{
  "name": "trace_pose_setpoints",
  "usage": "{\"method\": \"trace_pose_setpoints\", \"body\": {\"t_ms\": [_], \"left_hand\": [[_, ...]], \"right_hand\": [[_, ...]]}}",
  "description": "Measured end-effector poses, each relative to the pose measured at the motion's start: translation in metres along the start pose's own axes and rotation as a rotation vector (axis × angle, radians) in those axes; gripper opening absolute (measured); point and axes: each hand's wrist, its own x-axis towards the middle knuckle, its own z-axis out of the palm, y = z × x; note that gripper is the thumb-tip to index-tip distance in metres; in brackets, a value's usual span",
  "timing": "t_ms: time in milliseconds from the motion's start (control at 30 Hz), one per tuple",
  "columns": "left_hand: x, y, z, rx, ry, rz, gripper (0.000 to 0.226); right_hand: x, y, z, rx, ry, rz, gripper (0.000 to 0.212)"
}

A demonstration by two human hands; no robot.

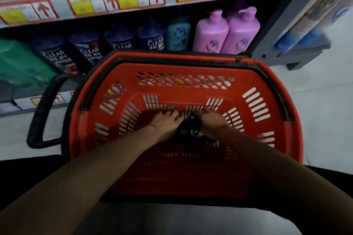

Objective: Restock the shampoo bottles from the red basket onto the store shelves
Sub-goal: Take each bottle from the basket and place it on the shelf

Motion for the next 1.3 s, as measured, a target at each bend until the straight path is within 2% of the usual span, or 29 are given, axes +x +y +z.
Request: {"method": "trace_pose_setpoints", "body": {"t_ms": [200,333,433,500,633,800,900,967,1200,1300], "left_hand": [[0.020,0.003,0.025,-0.050,0.151,-0.052,0.047],[0.025,-0.001,0.024,-0.014,0.178,-0.030,0.049],[0.024,-0.001,0.018,-0.009,0.134,-0.009,0.047],[0.020,0.003,0.013,-0.032,0.105,-0.014,0.043],[0.013,0.005,0.001,-0.105,0.087,-0.031,0.041],[-0.011,-0.004,-0.020,-0.093,-0.100,-0.023,0.054],[-0.032,-0.017,-0.037,-0.117,-0.175,-0.007,0.043],[-0.052,-0.026,-0.051,-0.162,-0.165,-0.035,0.038],[-0.126,-0.052,-0.131,-0.390,-0.031,-0.148,0.027],[-0.153,-0.065,-0.168,-0.522,0.111,-0.197,0.038]], "right_hand": [[0.028,0.005,0.029,-0.013,0.105,0.072,0.070],[0.032,0.004,0.037,-0.003,0.040,0.074,0.070],[0.028,0.004,0.044,0.089,-0.002,0.118,0.078],[0.025,0.004,0.048,0.069,-0.037,0.111,0.081],[0.020,-0.006,0.048,-0.052,-0.100,0.111,0.068],[0.008,-0.011,0.038,-0.201,-0.114,0.065,0.044],[-0.006,-0.010,0.026,-0.224,-0.094,0.041,0.047],[-0.018,-0.010,0.013,-0.197,-0.063,0.024,0.047],[-0.065,-0.022,-0.075,-0.184,0.131,-0.106,0.050],[-0.089,-0.030,-0.127,-0.129,0.232,-0.157,0.047]]}}
